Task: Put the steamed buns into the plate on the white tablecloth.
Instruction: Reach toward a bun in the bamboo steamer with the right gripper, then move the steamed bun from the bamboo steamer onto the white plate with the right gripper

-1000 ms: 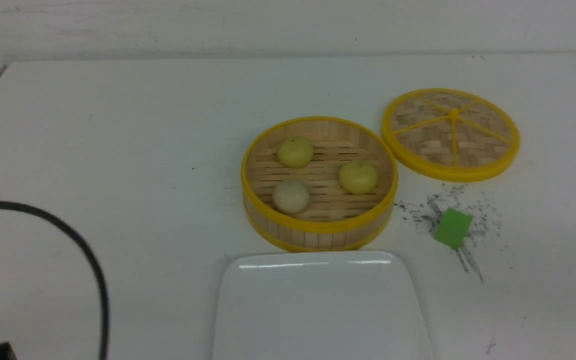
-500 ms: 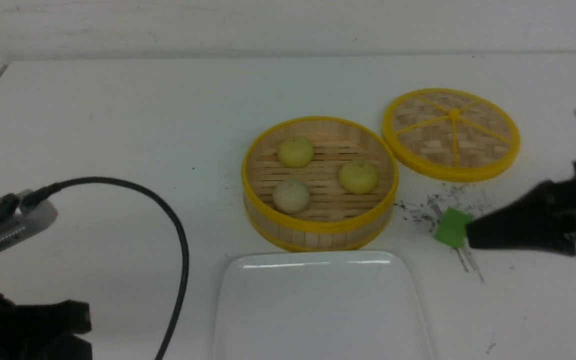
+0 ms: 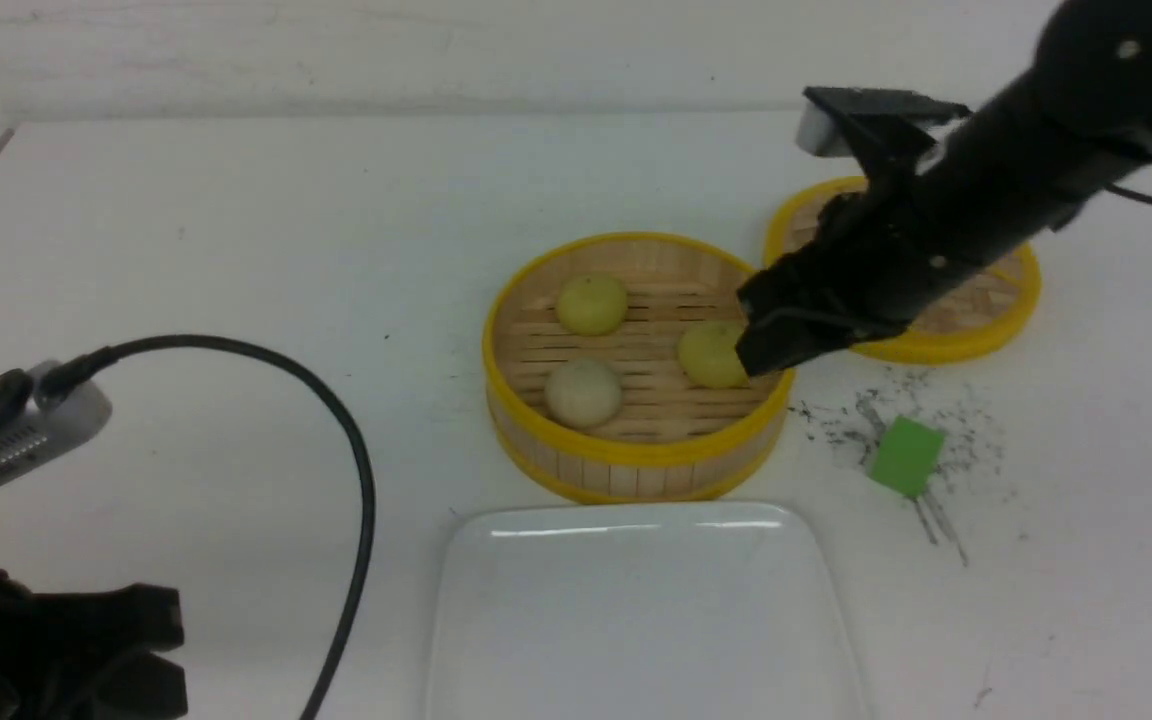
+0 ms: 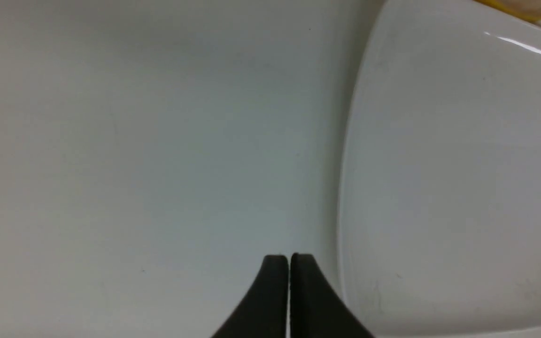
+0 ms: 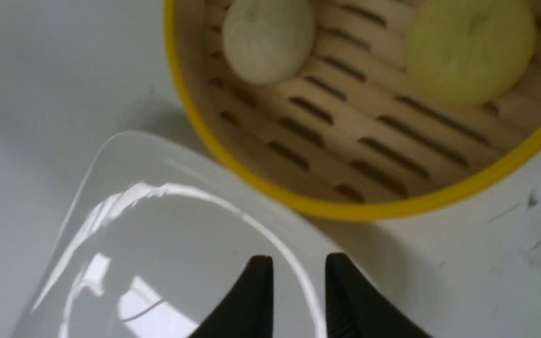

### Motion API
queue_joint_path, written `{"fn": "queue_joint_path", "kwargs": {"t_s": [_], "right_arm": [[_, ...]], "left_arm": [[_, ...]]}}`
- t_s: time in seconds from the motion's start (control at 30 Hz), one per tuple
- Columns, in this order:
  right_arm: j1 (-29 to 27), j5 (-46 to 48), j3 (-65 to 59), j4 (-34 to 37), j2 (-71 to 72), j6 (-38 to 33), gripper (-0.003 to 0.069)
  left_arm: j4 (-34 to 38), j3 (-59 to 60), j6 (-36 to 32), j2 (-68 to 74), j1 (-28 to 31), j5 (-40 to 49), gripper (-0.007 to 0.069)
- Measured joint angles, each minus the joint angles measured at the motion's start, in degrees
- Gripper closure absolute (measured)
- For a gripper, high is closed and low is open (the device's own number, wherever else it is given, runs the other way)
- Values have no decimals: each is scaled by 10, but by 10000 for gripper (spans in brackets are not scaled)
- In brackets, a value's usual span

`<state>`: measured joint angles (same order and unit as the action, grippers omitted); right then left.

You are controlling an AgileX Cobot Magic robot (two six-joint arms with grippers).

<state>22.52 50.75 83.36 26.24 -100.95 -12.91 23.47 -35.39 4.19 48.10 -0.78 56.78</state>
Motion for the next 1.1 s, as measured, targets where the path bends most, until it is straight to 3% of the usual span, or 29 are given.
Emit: {"fn": "queue_joint_path", "kwargs": {"t_s": [0.2, 0.33, 0.47, 0.57, 0.63, 0.73, 0.8, 1.0, 1.1], "right_arm": [[19, -33, 94, -130, -107, 73, 275], [19, -67, 111, -180, -153, 103, 246], [19, -82, 112, -184, -177, 106, 251], [19, -86, 112, -183, -187, 107, 314], [19, -87, 112, -179, -183, 107, 460], [19, -81, 112, -174, -170, 107, 597], [19, -56, 112, -167, -141, 106, 645], [19, 89, 110, -133, -24, 107, 645], [34, 177, 46, -84, 58, 107, 644]], "left_arm": [[-1, 0, 0, 0, 0, -1, 575], [-1, 0, 0, 0, 0, -1, 571], [-1, 0, 0, 0, 0, -1, 570], [-3, 0, 0, 0, 0, -1, 568], [-4, 0, 0, 0, 0, -1, 562], [-4, 0, 0, 0, 0, -1, 559], [-4, 0, 0, 0, 0, -1, 557], [-4, 0, 0, 0, 0, -1, 552], [-4, 0, 0, 0, 0, -1, 552]]}}
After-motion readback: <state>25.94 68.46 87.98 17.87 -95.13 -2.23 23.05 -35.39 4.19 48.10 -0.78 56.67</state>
